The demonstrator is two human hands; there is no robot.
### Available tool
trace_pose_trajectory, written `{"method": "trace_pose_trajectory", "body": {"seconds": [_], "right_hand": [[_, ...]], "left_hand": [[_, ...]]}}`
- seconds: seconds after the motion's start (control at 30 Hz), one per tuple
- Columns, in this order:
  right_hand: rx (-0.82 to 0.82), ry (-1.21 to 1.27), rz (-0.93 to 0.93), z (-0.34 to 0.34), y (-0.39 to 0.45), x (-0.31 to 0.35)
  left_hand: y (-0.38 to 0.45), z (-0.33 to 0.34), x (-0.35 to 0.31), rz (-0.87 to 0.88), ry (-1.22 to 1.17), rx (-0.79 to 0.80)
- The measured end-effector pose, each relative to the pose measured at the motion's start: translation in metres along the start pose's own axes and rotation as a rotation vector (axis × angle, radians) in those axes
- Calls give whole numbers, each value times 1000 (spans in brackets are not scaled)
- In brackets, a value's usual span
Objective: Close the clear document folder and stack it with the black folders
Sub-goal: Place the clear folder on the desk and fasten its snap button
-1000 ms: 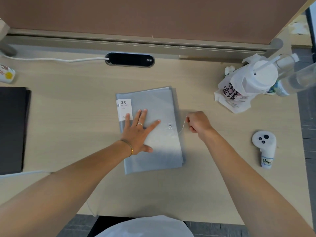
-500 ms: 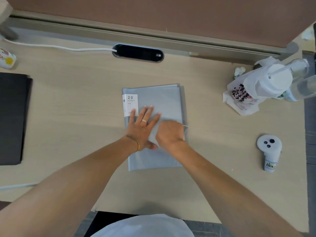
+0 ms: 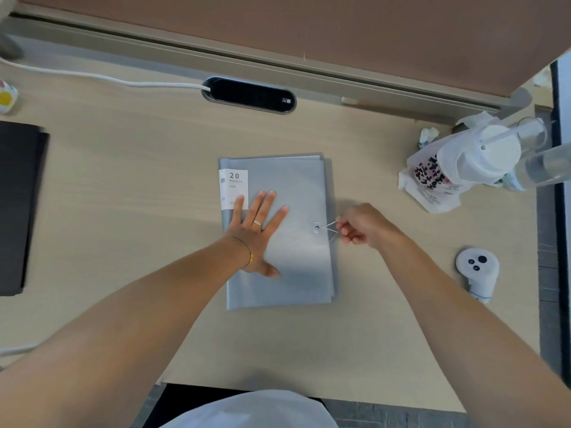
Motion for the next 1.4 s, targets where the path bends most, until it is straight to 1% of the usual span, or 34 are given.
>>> {"method": "trace_pose_trajectory", "body": {"seconds": [0.1, 0.13, 0.2, 0.27, 0.3, 0.37, 0.43, 0.5, 0.57, 0.6, 0.7, 0.77, 0.83, 0.9, 1.0, 1.03, 1.1, 1.17, 1.2, 1.27, 1.4], "right_hand": [[-103, -79, -96, 11, 2, 39], [-137, -143, -132, 20, -1, 52], [-182, -376, -179, 44, -14, 67], [-267, -617, -244, 70, -32, 70], [-290, -688, -279, 82, -38, 65], [-305, -747, -303, 95, -48, 49], [-309, -702, -251, 92, -49, 25], [-283, -583, -154, 76, -43, 1], [-229, -459, -52, 54, -36, -18], [-193, -415, -32, 43, -29, -25], [-154, -323, -35, 12, -8, -22], [-201, -313, -59, 0, -6, 3], [-240, -360, -101, 2, -6, 32], [-254, -440, -156, 17, -12, 56], [-321, -644, -233, 48, -25, 73], [-351, -716, -274, 58, -29, 72], [-363, -822, -330, 76, -39, 61], [-354, -872, -357, 86, -46, 42], [-348, -866, -342, 86, -48, 31], [-324, -773, -263, 77, -48, 8], [-258, -454, -70, 39, -31, -22]], "left_hand": [[0, 1, 0, -9, 8, 18], [1, 1, -1, -14, 13, 17], [1, 0, -1, -20, 24, 21], [1, 1, -2, -25, 27, 25], [2, 1, -1, -29, 28, 26], [2, 2, -1, -34, 31, 27], [1, 2, -1, -35, 35, 27], [1, 1, -1, -34, 35, 25], [0, 0, -1, -32, 33, 20], [0, -1, -1, -33, 34, 19], [1, -1, -1, -38, 48, 27], [2, -2, -2, -37, 49, 26], [3, -2, -2, -42, 41, 17], [3, -1, -2, -45, 41, 16], [3, -1, -2, -47, 43, 27], [3, -2, -3, -48, 41, 32], [3, -2, -3, -47, 39, 33], [3, -1, -2, -48, 44, 27], [2, -1, -2, -48, 46, 24], [2, -1, -2, -46, 45, 23], [1, -3, -3, -44, 36, 17]]}}
Point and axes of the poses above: each hand's wrist, its own y-axis towards the middle knuckle, its own z-axis out of the palm, x = y × z, the point moved 5 cm from there along y, towards the middle knuckle, and after that the axes turned 3 degrees about -y, right-handed, at the moved point
